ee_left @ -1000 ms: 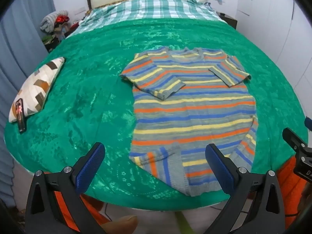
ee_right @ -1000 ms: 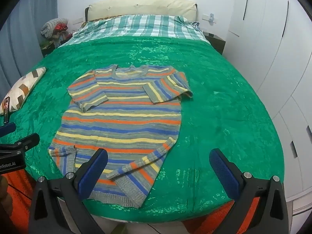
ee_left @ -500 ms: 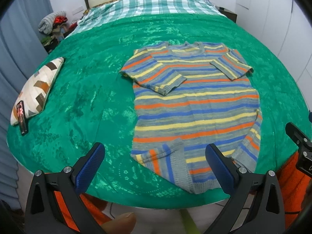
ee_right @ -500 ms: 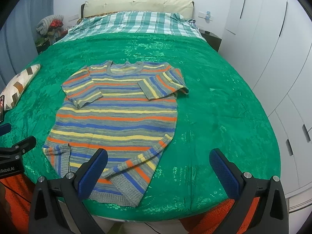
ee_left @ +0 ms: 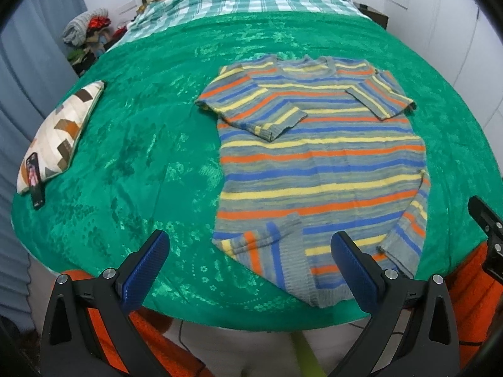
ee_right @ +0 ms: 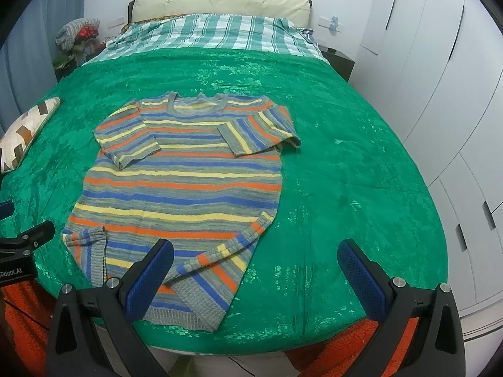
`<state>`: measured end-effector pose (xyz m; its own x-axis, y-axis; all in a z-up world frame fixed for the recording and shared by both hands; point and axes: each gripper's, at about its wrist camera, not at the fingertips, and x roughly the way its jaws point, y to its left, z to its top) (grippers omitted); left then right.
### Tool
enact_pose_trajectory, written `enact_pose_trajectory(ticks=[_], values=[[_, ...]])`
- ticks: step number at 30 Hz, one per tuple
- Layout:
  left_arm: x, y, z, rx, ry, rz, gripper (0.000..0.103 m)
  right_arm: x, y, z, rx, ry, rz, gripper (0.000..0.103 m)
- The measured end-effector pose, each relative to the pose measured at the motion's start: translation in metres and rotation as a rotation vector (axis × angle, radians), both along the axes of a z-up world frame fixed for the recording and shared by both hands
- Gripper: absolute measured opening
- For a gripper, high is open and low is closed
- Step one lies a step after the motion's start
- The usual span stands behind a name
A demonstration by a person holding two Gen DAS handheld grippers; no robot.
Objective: Fold small clothes
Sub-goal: 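Move both tools over the striped sweater toward its body edge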
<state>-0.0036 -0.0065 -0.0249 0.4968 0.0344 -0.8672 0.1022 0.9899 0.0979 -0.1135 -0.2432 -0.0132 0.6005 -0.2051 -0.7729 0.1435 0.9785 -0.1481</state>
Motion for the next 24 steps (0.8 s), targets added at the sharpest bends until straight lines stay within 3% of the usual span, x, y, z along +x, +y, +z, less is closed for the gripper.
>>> enact_pose_trajectory(ticks=[14, 20, 24], values=[[-0.002, -0.006, -0.004, 0.015, -0.003, -0.035, 0.102, 0.0, -0.002, -0.003, 0.001, 0.006, -0.001, 0.103], [0.002, -0.003, -0.016, -0.063, 0.04, -0.082, 0.102, 0.002, -0.001, -0.01, 0.037, 0.019, 0.025, 0.103], [-0.001, 0.004, -0.016, -0.018, 0.012, -0.119, 0.102, 0.002, -0.006, -0.012, 0.087, 0.022, 0.041, 0.103]])
